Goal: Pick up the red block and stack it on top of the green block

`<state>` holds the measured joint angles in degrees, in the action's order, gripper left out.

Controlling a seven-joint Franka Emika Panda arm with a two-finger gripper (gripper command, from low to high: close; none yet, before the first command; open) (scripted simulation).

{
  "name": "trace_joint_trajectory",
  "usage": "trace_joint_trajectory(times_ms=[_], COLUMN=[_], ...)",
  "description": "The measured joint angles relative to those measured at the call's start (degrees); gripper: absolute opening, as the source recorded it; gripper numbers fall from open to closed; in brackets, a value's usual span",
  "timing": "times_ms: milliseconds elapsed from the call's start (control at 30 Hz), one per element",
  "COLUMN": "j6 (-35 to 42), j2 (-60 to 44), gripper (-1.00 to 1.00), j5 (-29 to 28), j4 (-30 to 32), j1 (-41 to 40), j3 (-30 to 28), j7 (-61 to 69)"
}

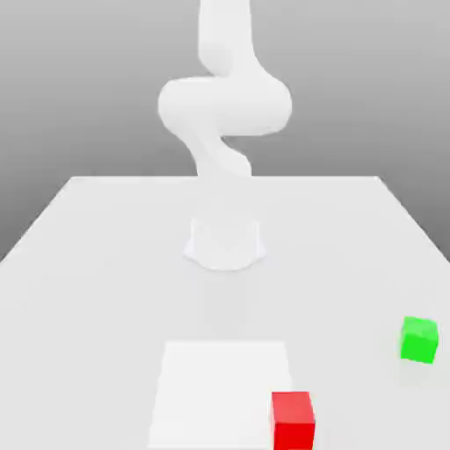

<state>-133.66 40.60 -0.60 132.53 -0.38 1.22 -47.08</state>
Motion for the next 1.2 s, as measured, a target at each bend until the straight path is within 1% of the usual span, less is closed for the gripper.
trace_joint_trajectory(times_ms=[500,667,833,1000,1033,1200], j6=[-11.29,-15.03,-18.95,-26.76,-27.69,-27.74], j2=[-31.55,-41.88,-52.08,-62.43,-63.57,-63.57], gripper=[0.00,0.00,0.00,0.00,-1.00,-1.00], j5=[-4.03,-4.70,-4.06,-6.58,-6.90,-6.95], j4=[4.48,5.96,7.41,6.27,6.10,6.10], j1=[-0.83,0.40,1.28,3.05,3.32,3.29], j3=[5.87,6.58,7.29,5.27,4.94,4.96], j7=[-7.78,-9.86,-10.99,-13.14,-13.38,-13.44])
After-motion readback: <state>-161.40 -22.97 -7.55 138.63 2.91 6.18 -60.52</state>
